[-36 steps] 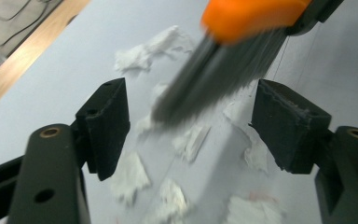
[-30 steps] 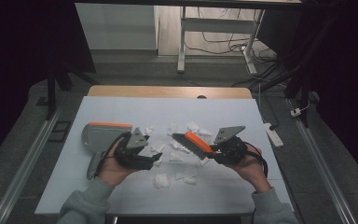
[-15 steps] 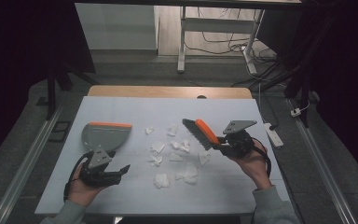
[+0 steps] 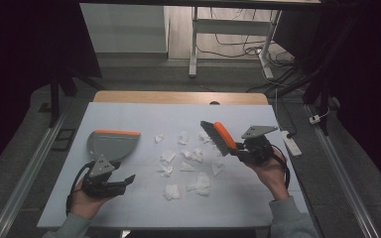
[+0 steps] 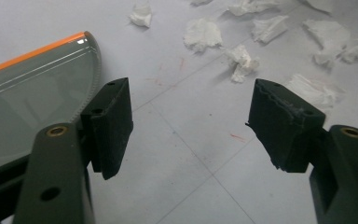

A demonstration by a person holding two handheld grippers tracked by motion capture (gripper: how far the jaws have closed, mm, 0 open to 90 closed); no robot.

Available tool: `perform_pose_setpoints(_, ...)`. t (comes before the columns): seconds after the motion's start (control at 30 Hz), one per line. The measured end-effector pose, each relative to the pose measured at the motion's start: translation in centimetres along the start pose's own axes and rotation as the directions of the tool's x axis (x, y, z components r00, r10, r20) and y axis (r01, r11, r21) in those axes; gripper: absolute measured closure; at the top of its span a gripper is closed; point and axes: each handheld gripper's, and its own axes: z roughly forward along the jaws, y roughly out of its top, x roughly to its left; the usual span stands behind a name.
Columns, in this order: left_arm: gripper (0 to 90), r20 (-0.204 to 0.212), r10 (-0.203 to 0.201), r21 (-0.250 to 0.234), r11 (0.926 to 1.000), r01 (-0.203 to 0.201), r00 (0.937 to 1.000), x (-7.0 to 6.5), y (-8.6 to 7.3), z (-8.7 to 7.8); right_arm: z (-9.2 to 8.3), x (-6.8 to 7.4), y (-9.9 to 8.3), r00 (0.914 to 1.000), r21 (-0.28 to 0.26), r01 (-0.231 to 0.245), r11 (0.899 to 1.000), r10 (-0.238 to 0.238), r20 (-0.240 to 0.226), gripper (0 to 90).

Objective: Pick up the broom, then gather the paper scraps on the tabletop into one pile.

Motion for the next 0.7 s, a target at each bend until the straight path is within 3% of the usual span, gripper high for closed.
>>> perform_pose_setpoints(0.2, 30.2, 0.007, 0.011, 0.012, 0.9999, -0.011, 0.9999, -0.1, 0.2, 0.3, -0.1, -0.9, -0.3, 0.9981, 0.034, -0.045, 0.998, 0.043, 0.045, 71.3)
perform_pose_setpoints(0.33, 30.1, 0.024, 0.039, 0.030, 0.9988, -0.040, 0.9989, -0.5, 0.4, 0.9, 0.2, -1.6, 0.1, 0.9920, 0.079, -0.086, 0.993, 0.078, 0.100, 71.3)
perform_pose_setpoints(0.4, 29.9, 0.023, 0.041, 0.035, 0.9985, -0.042, 0.9989, -0.5, 0.3, 1.2, 0.5, -2.3, 0.6, 0.9865, 0.111, -0.113, 0.987, 0.098, 0.131, 71.3)
perform_pose_setpoints(0.5, 29.7, 0.029, 0.036, 0.041, 0.9984, -0.038, 0.9989, -0.3, 0.2, 1.5, 1.1, -3.4, 1.5, 0.9857, 0.144, -0.130, 0.981, 0.112, 0.126, 71.3)
perform_pose_setpoints(0.7, 29.5, 0.045, 0.022, 0.043, 0.9988, -0.024, 0.9988, 0.0, 0.0, 1.8, 3.1, -4.9, 3.3, 0.9848, 0.253, -0.124, 0.959, 0.088, 0.150, 71.3)
